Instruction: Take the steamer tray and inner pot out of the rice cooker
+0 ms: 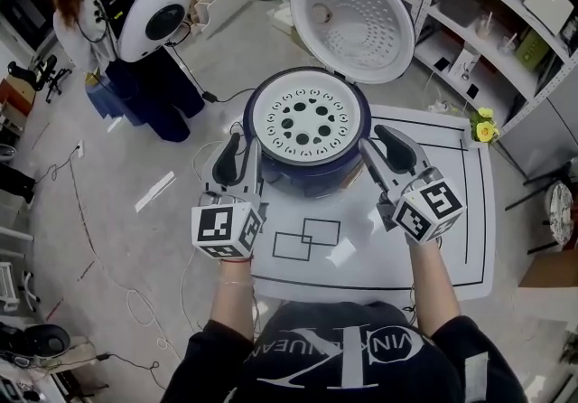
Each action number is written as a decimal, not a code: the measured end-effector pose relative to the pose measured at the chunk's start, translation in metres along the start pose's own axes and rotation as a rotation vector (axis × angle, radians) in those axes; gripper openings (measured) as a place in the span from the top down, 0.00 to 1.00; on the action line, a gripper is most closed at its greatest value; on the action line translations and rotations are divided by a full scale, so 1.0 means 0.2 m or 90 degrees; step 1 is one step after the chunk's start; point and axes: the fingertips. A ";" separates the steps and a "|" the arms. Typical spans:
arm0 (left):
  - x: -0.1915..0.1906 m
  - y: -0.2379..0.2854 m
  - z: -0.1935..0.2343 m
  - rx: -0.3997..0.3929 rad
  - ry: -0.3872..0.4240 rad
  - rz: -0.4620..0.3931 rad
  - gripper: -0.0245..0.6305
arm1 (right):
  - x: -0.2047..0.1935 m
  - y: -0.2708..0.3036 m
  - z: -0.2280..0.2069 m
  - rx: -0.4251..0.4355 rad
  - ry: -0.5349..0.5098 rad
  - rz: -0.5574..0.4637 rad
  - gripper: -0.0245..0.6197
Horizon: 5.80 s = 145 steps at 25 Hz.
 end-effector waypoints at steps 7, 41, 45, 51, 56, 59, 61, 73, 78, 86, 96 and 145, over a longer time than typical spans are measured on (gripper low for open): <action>0.00 0.06 0.04 -0.012 0.006 0.020 0.81 | -0.01 0.05 -0.04 -0.030 0.003 0.012 0.77; -0.23 0.43 0.19 -0.082 0.025 0.181 0.74 | -0.28 0.63 -0.26 -0.143 -0.272 0.371 0.69; -0.24 0.44 0.21 -0.077 0.037 0.191 0.74 | -0.33 0.63 -0.28 -0.161 -0.314 0.411 0.69; -0.22 0.45 0.22 -0.084 0.032 0.181 0.73 | -0.32 0.64 -0.31 -0.177 -0.321 0.403 0.75; -0.23 0.45 0.21 -0.092 0.024 0.181 0.73 | -0.29 0.65 -0.30 -0.181 -0.359 0.390 0.78; -0.24 0.45 0.19 -0.096 0.022 0.181 0.73 | -0.28 0.64 -0.30 -0.180 -0.389 0.377 0.79; -0.24 0.45 0.19 -0.100 0.020 0.180 0.73 | -0.27 0.65 -0.30 -0.181 -0.416 0.365 0.80; -0.21 0.46 0.19 -0.117 -0.042 0.156 0.73 | -0.08 0.64 -0.25 -0.177 -0.387 0.222 0.85; -0.18 0.47 0.16 -0.140 -0.027 0.150 0.73 | 0.05 0.60 -0.21 -0.180 -0.373 0.130 0.86; -0.15 0.45 0.14 -0.143 -0.003 0.141 0.77 | 0.16 0.53 -0.15 -0.181 -0.325 0.054 0.87; 0.00 0.37 0.16 -0.104 -0.032 0.058 0.85 | 0.28 0.40 -0.04 -0.171 -0.241 -0.015 0.88; -0.47 0.83 -1.48 -0.298 -0.096 0.170 0.89 | -0.23 -1.00 -1.26 -0.424 -0.057 0.055 0.89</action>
Point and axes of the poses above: the fingertips, and each gripper's own axes: y forward along the fingers, z to its left, x out of its top, and after that the axes turned 10 degrees about -x, right-handed
